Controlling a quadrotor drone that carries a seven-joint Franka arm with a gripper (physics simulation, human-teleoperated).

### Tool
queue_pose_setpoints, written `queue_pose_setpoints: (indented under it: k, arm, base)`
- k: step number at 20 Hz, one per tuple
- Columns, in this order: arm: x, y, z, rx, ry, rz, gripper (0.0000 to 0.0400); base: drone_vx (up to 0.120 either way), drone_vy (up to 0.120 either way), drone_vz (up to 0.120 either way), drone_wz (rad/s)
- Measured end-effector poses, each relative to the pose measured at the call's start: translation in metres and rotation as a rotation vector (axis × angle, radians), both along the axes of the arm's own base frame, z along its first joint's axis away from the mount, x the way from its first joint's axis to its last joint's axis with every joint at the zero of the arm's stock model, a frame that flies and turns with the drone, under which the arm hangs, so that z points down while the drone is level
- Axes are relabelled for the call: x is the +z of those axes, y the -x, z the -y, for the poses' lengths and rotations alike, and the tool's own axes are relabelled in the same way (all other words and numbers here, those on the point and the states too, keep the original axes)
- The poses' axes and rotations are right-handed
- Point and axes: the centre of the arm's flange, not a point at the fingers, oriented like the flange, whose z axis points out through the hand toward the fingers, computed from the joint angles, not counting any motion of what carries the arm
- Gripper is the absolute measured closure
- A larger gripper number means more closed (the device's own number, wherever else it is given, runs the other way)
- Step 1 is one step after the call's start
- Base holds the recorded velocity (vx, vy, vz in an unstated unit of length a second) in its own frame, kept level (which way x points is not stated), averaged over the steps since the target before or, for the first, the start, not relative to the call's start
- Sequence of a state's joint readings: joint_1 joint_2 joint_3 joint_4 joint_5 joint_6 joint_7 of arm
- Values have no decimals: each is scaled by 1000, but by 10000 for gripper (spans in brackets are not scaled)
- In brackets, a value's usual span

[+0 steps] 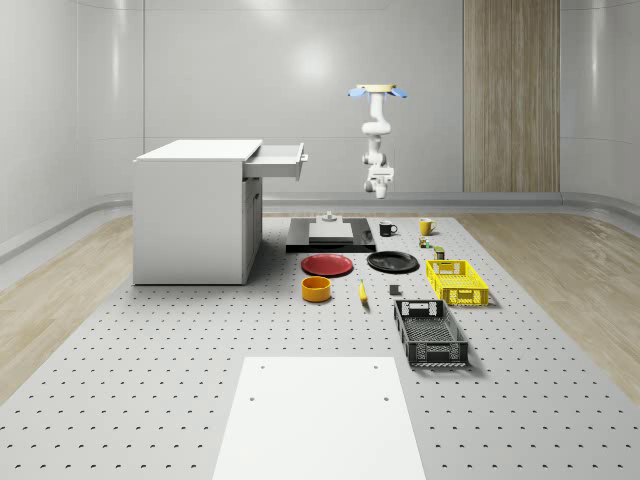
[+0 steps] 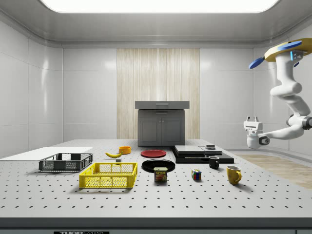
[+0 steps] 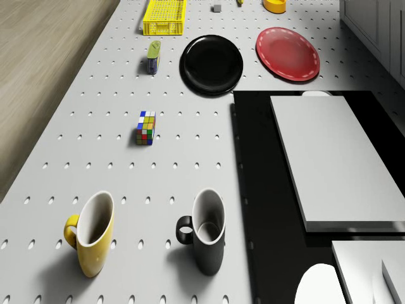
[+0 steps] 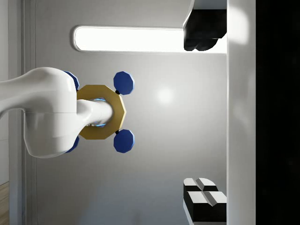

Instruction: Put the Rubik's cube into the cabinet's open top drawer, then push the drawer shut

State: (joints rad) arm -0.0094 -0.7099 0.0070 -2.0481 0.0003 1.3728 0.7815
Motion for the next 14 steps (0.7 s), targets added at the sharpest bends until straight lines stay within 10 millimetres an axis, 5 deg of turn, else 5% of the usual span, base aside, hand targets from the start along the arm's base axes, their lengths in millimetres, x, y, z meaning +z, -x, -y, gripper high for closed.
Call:
queue_pose_setpoints:
  k: [14]
  arm:
    - [0,1,-4,-1,43,11,0]
  base:
    - [120,120,0,0]
